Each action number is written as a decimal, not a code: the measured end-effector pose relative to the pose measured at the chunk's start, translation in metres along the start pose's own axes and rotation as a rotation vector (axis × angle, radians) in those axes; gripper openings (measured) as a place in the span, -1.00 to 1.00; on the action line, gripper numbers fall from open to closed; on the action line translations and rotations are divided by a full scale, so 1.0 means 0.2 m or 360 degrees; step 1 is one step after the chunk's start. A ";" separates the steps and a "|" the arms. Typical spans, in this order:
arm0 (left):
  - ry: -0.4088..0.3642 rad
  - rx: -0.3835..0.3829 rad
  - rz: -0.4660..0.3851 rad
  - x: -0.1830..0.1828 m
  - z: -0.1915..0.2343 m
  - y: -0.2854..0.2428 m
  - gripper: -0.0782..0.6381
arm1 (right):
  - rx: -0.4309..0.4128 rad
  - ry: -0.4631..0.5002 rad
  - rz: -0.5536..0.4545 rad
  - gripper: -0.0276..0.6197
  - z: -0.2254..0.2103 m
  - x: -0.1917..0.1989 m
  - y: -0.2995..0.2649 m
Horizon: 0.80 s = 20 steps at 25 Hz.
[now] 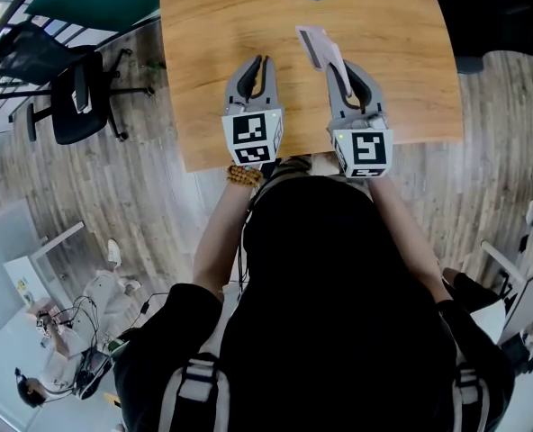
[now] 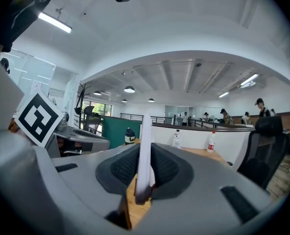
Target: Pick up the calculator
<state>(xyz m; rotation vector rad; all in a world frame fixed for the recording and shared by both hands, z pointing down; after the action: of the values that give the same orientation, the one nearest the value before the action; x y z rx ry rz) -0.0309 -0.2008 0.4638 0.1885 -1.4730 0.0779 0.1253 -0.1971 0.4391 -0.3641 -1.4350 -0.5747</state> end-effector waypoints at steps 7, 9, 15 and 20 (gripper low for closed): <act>0.0018 0.0003 0.0074 0.08 0.02 0.01 -0.63 | -0.0074 -0.0025 0.0049 -0.72 0.08 0.09 -0.01; 0.0024 0.0001 0.0074 0.09 0.03 0.01 -0.63 | -0.0097 -0.0034 0.0094 -0.72 0.09 0.11 -0.01; -0.0008 -0.0016 0.0079 0.10 0.07 0.01 -0.63 | -0.0105 -0.0049 0.0092 -0.72 0.09 0.12 -0.04; -0.0015 -0.0019 0.0098 0.12 0.07 0.02 -0.63 | -0.0140 -0.0041 0.0108 -0.72 0.10 0.13 -0.03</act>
<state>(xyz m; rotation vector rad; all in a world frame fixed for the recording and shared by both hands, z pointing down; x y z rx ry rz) -0.0427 -0.2018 0.4894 0.1341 -1.4885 0.1181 0.1065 -0.1948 0.4662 -0.4894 -1.4197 -0.5810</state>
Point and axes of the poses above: the fingertips, and each gripper's own axes: y backward along the fingers, z to its left, x out of its underside, the point moved 4 cm from there along y, backward along the fingers, and after that the axes turned 15 degrees about -z, right-handed, at the moved point
